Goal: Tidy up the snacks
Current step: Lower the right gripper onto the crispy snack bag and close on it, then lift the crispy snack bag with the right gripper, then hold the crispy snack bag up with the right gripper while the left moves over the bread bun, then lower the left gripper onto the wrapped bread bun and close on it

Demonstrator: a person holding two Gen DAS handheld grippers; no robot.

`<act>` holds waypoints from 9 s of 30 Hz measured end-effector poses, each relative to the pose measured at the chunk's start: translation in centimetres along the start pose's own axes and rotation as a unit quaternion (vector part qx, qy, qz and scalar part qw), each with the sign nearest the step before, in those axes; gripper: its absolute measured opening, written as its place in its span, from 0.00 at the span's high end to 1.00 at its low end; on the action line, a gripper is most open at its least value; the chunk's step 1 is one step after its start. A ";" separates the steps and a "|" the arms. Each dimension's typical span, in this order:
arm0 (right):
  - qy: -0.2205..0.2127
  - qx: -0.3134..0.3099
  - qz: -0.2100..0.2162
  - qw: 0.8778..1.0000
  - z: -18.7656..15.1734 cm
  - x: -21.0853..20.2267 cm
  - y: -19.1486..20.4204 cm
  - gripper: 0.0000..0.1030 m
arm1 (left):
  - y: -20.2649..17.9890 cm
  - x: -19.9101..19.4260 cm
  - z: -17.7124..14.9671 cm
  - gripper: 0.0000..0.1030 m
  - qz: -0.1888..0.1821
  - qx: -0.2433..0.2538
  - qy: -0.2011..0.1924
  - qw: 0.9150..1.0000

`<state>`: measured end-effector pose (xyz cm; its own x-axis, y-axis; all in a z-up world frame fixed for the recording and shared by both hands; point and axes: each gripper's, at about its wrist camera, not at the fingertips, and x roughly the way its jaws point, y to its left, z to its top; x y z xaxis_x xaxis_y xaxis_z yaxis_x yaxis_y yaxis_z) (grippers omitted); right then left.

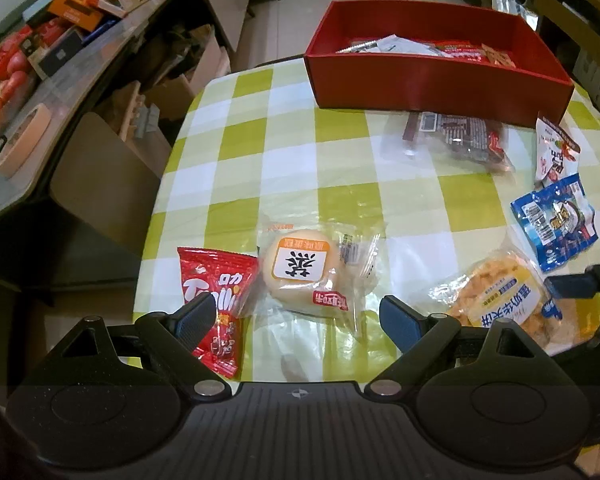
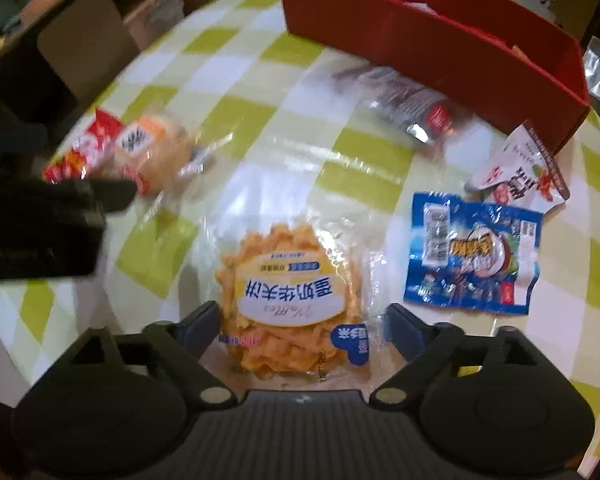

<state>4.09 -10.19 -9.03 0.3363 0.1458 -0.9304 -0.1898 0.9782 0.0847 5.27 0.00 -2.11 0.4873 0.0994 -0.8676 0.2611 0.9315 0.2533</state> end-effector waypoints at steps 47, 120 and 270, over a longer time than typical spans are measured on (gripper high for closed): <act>-0.028 0.009 0.012 1.000 0.6 -0.4 0.1 0.06 | -1.0 -1.3 0.1 0.08 -0.024 0.014 -0.045 0.999; 0.027 -0.396 0.045 0.917 3.2 -0.9 6.3 0.11 | 4.8 0.3 -0.8 0.08 -0.064 -0.043 0.005 0.997; 0.016 -0.094 0.060 0.994 -9.2 -4.4 0.8 0.11 | -4.3 6.5 1.3 0.02 -0.062 0.051 0.046 0.996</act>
<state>-6.06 -11.37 -8.13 0.2713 0.2523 -0.9288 -0.3967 0.9086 0.1310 8.40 -3.79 -8.29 0.3684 0.0227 -0.9294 0.3999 0.8986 0.1805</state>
